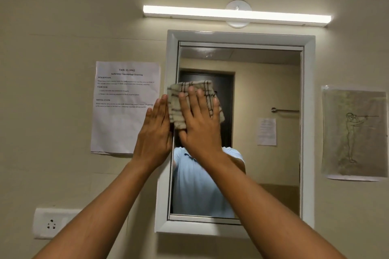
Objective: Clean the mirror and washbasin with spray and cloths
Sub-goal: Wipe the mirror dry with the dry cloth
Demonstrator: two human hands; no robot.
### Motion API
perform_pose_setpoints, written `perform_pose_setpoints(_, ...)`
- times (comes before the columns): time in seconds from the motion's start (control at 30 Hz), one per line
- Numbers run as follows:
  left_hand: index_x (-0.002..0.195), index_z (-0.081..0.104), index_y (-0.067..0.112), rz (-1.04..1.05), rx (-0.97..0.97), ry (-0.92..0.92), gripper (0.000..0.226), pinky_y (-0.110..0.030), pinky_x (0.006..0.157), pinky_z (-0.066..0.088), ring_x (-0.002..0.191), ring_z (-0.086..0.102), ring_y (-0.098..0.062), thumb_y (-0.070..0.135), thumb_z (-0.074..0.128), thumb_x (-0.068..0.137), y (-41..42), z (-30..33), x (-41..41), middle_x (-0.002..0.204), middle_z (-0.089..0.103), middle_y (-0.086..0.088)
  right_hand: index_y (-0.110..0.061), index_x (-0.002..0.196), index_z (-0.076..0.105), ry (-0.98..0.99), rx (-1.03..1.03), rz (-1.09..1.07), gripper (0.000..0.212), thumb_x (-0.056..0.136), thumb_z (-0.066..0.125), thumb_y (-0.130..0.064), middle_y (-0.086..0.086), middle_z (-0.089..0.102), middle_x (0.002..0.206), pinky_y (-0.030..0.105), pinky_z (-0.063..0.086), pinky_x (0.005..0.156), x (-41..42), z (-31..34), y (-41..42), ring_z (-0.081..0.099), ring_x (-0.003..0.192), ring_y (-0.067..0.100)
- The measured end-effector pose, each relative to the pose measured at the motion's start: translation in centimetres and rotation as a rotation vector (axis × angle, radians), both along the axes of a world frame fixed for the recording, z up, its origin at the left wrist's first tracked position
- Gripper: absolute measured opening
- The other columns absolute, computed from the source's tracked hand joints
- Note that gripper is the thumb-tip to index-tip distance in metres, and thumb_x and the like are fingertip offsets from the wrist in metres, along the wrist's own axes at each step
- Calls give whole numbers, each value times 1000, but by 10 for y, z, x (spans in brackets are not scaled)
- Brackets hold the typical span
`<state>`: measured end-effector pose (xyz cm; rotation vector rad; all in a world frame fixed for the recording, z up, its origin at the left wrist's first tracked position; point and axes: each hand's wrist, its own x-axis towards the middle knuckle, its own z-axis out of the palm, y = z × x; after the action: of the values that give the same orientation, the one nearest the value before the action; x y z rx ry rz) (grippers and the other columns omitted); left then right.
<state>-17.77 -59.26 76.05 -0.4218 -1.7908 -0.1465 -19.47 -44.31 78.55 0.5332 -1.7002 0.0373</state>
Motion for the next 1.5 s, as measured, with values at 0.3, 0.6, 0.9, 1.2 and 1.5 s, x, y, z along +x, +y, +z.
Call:
perform_pose_setpoints(0.3,154,1,7,101,-16,20,64,-48,121,15,151,-4,-23,17,30,97,-3,-5,-1,163,-3,-12,-18,158,14,-21,164,-120,74,97,34,-56,8,7,166,56,13,119,-5,-27,75,3,153,25)
perform_pose_setpoints(0.6,154,2,7,114,29,20,66,-45,122,11,151,-4,-23,14,32,96,2,-7,-4,163,-2,-12,-24,158,7,-62,-209,-185,75,98,39,-53,5,1,166,50,3,122,-6,20,164,-3,153,23)
perform_pose_setpoints(0.9,154,1,7,123,34,-11,66,-45,123,10,151,-4,-24,15,30,96,2,-11,1,163,-3,-12,-18,158,9,-97,-416,-194,73,97,24,-54,7,3,166,52,5,122,0,-65,177,-1,153,25)
perform_pose_setpoints(1.2,154,2,7,105,45,-24,79,-46,122,11,151,-3,-26,4,45,88,4,-19,2,163,-1,-13,-17,158,7,-127,-387,-198,76,96,36,-51,9,-1,166,58,5,120,-3,-98,135,-3,153,28)
perform_pose_setpoints(1.5,154,6,4,88,40,-39,71,-45,122,12,151,-1,-26,16,31,88,2,-26,0,163,1,-15,-20,158,4,-127,-258,-106,79,91,32,-50,10,-2,166,58,1,120,3,-11,39,-4,152,29)
